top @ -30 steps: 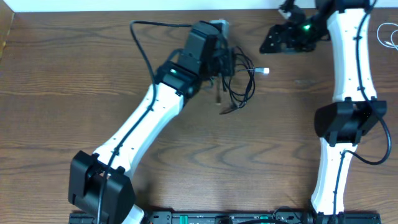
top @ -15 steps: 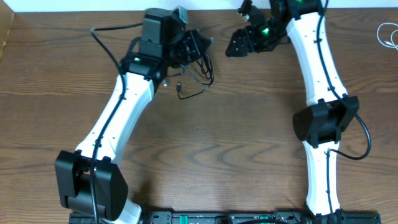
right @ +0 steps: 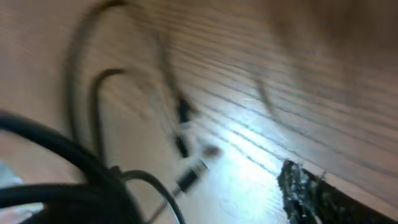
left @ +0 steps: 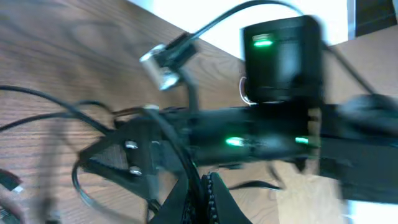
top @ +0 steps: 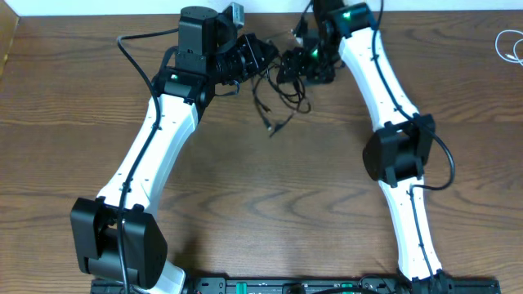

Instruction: Untangle cables

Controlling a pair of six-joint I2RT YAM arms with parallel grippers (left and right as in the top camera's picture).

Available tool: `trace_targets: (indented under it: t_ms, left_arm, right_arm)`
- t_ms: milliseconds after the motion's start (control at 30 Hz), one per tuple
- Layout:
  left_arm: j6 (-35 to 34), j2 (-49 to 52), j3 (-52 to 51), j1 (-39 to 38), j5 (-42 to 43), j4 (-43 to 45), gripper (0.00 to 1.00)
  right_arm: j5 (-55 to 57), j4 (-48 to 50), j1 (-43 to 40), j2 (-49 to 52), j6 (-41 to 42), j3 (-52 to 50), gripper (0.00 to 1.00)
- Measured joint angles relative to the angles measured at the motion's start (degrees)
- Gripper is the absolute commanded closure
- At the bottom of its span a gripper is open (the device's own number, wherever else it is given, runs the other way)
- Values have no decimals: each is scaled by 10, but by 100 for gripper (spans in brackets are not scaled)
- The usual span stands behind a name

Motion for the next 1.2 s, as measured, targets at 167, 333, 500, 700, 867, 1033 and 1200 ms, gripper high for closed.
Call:
trace_targets:
  t_ms: [167, 333, 500, 700, 867, 1033, 1200]
  left_arm:
    - [-7, 0, 0, 7, 0, 9, 93]
    - [-9, 0, -2, 45, 3, 9, 92]
    - [-10, -10, -10, 94, 16, 9, 93]
    - [-2, -98, -4, 183, 10, 21, 93]
    - [10, -118, 8, 187, 12, -18, 93]
    - [52, -103, 7, 161, -3, -108, 92]
    - [92, -87, 7, 92, -45, -169, 92]
  right_arm:
    - [14, -10, -2, 37, 41, 0, 25]
    - [20, -19, -18, 41, 55, 2, 23]
    - [59, -35, -37, 41, 57, 7, 20]
    - [202, -69, -85, 49, 66, -2, 20]
    - [256, -78, -95, 49, 50, -3, 24]
    - [240, -79, -88, 49, 10, -3, 31]
    - [182, -83, -89, 49, -15, -3, 31]
